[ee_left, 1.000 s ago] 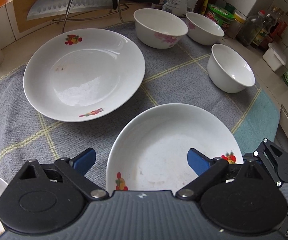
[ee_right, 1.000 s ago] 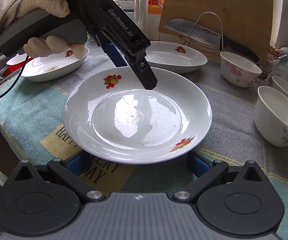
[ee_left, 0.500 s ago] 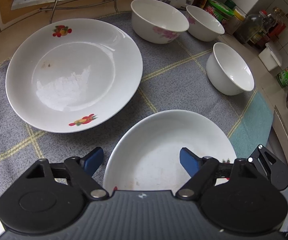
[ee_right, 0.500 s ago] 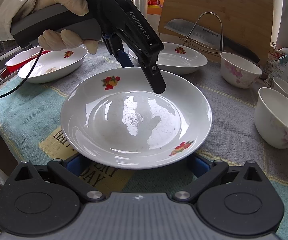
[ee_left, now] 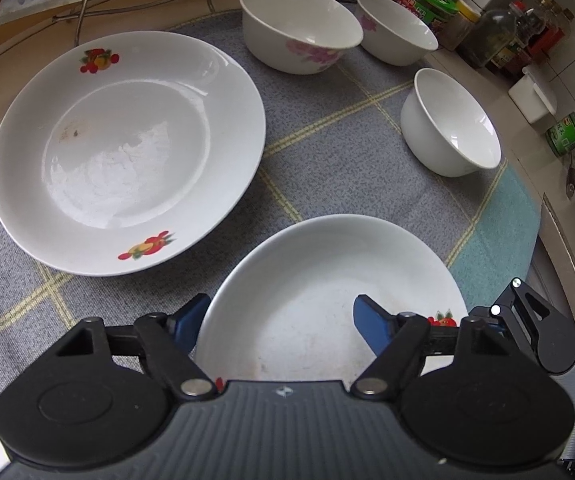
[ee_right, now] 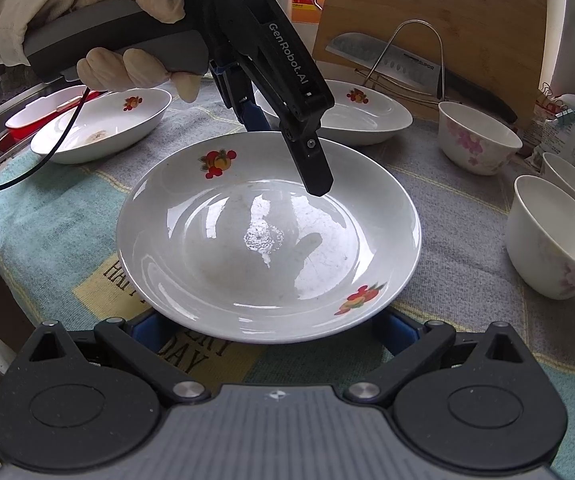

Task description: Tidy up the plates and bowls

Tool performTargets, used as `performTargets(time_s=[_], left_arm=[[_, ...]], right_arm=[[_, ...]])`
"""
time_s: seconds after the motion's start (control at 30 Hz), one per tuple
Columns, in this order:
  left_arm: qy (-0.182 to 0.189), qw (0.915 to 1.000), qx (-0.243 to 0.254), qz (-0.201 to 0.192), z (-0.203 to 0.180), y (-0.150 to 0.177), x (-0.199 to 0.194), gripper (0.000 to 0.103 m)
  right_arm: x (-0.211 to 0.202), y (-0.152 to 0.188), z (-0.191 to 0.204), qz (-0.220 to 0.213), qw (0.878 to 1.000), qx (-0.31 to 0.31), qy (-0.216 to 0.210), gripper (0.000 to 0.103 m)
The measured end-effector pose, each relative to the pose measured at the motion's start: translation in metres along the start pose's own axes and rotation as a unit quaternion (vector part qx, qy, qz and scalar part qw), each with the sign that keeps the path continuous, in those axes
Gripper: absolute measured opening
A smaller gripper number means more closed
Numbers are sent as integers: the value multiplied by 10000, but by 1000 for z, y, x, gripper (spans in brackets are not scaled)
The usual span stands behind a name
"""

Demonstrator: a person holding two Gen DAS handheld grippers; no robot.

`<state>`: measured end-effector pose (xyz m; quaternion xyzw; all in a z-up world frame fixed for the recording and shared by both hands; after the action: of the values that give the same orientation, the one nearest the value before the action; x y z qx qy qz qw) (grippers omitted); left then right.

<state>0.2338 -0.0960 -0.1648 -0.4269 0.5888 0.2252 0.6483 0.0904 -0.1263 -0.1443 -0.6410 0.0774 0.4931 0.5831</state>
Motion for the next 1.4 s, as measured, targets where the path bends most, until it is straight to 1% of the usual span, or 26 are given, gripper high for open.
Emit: performTargets(time_s=[0.23, 0.4, 0.8, 0.97, 1.4], left_arm=[[-81, 9999, 123, 23, -4, -1, 2, 77], [-94, 9998, 161, 17, -4, -1, 2, 77], [-155, 9982, 586, 52, -9, 3, 4, 77], [-144, 9977, 655, 101, -9, 2, 5, 77], [-162, 9971, 744, 62, -10, 7, -1, 77]], right_arm=[[1, -2, 4, 28, 9998, -152, 93, 103], [1, -3, 5, 67, 9999, -116, 106, 103], [2, -4, 4, 176, 9997, -86, 113, 103], [3, -4, 4, 164, 9998, -67, 96, 103], [3, -5, 3, 276, 9996, -4, 59, 103]])
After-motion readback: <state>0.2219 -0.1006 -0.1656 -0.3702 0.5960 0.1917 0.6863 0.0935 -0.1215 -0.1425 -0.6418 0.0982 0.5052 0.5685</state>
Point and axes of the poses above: each gripper's, at about its wrist camera, not at the fingertips, and x roughly the way its jaws point, z to its left, y to its underside, the point moved 8 cm from there along x, roughly the way its jaws point, and after that the axes turned 14 degrees about -y, right-handed, at the moved point
